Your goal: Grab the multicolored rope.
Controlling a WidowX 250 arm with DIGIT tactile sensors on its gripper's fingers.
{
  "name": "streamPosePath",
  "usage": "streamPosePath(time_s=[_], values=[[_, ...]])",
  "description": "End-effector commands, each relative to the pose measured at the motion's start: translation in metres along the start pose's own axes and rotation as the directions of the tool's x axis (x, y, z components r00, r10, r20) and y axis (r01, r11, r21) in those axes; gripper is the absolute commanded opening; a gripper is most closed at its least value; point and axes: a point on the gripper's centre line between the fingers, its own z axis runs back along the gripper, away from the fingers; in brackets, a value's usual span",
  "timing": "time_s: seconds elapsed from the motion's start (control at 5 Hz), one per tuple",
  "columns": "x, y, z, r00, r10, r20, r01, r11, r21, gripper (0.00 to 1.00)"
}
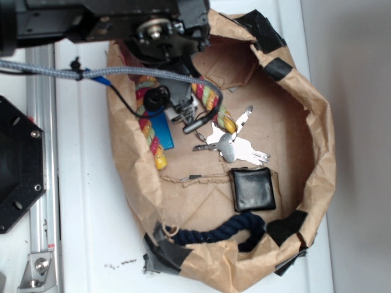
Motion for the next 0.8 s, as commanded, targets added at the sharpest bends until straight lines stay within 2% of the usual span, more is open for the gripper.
streamPosePath(time_s=[0.0,0.2,0.4,0.6], values=[[0.007,-0.005,-0.001,0.987,0.14,0.074,-0.142,0.99,0.023,1.0],[0.015,-0.009,-0.01,0.984,0.169,0.064,-0.171,0.985,0.019,1.0],[0.021,-0.019,-0.02,0.997,-0.076,0.027,0.077,0.996,-0.039,1.0],[0.021,-0.042,-0.03,0.945,-0.326,-0.007,0.325,0.945,-0.025,1.0]])
